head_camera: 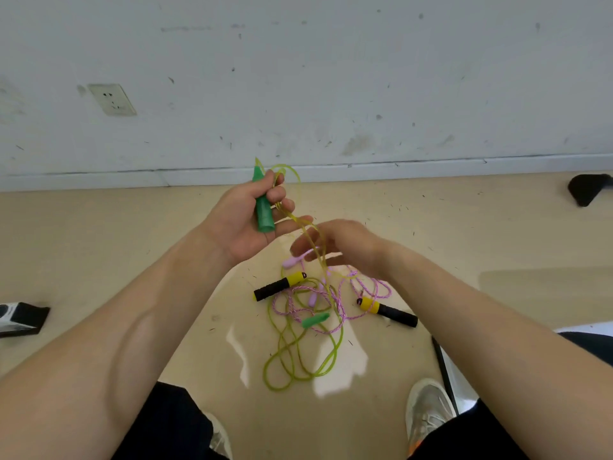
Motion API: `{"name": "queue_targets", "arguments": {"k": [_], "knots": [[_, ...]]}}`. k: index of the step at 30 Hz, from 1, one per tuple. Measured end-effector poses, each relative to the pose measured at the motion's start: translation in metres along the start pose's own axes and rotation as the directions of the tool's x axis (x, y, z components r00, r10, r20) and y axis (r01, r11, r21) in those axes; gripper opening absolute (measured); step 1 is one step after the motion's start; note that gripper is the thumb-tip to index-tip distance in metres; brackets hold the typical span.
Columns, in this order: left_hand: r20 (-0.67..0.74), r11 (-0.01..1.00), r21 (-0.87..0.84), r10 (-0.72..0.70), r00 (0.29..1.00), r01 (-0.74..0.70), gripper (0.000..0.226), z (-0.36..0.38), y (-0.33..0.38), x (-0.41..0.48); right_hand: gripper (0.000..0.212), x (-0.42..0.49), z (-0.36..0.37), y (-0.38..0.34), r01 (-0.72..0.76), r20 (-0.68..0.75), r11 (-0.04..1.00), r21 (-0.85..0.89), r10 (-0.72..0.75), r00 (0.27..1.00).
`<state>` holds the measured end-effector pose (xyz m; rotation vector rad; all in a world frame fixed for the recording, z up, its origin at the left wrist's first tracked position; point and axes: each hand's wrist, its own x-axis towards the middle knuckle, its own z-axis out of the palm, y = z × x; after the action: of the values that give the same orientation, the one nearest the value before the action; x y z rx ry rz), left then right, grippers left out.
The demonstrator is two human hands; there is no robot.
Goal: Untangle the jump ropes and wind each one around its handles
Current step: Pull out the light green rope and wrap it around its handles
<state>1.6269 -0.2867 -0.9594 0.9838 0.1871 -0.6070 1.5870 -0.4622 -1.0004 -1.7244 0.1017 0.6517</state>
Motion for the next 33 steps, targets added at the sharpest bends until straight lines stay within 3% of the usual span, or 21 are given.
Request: {"name": "queue_targets", "arguments": {"k": [3, 6, 8, 10, 12, 19, 25, 28, 30, 33], "knots": [[-0.067, 0.997, -0.044, 0.054, 0.996, -0.057, 0.019, -0.003, 0.007, 0.001, 0.059, 0.003, 0.006, 0.012, -0.031, 0.13, 0.999, 0.01, 0.03, 0.991], [-0.17, 0.99, -0.063, 0.116, 0.979, -0.128, 0.02, -0.016, 0.016, 0.005, 0.077, 0.004, -0.001, 0.021, -0.094, 0.134, 0.994, 0.052, 0.086, 0.987], [-0.251, 0.982, -0.081, 0.145, 0.957, -0.17, 0.02, -0.027, 0.022, 0.008, 0.063, 0.003, -0.006, 0.026, -0.079, 0.1, 0.993, -0.083, 0.087, 0.991], [-0.322, 0.976, -0.089, 0.161, 0.933, -0.2, 0.02, -0.036, 0.024, 0.01, 0.033, 0.003, -0.009, 0.032, -0.018, 0.07, 0.978, -0.207, 0.033, 0.997], [-0.368, 0.974, -0.081, 0.17, 0.914, -0.214, 0.018, -0.04, 0.025, 0.011, 0.013, 0.004, -0.009, 0.035, 0.024, 0.048, 0.973, -0.229, -0.013, 0.999], [-0.459, 0.966, -0.059, 0.198, 0.866, -0.252, 0.016, -0.049, 0.03, 0.017, 0.022, 0.014, -0.011, 0.041, 0.004, -0.108, 0.915, -0.403, -0.052, 0.993], [-0.462, 0.958, 0.225, 0.264, 0.847, -0.176, 0.017, -0.048, 0.022, 0.021, 0.022, 0.014, -0.026, 0.037, -0.046, -0.316, 0.815, -0.578, -0.171, 0.933], [-0.46, 0.901, 0.433, 0.243, 0.854, -0.023, 0.028, -0.054, 0.018, 0.024, 0.018, 0.011, -0.031, 0.03, -0.026, -0.372, 0.882, -0.471, -0.172, 0.912], [-0.45, 0.804, 0.591, 0.26, 0.854, 0.068, 0.027, -0.057, 0.013, 0.025, 0.018, 0.007, -0.032, 0.023, 0.006, -0.368, 0.96, -0.281, -0.114, 0.923], [-0.401, 0.636, 0.76, 0.291, 0.868, 0.138, 0.028, -0.057, 0.007, 0.026, 0.022, -0.001, -0.033, 0.008, 0.055, -0.328, 0.998, -0.032, -0.063, 0.943]]}}
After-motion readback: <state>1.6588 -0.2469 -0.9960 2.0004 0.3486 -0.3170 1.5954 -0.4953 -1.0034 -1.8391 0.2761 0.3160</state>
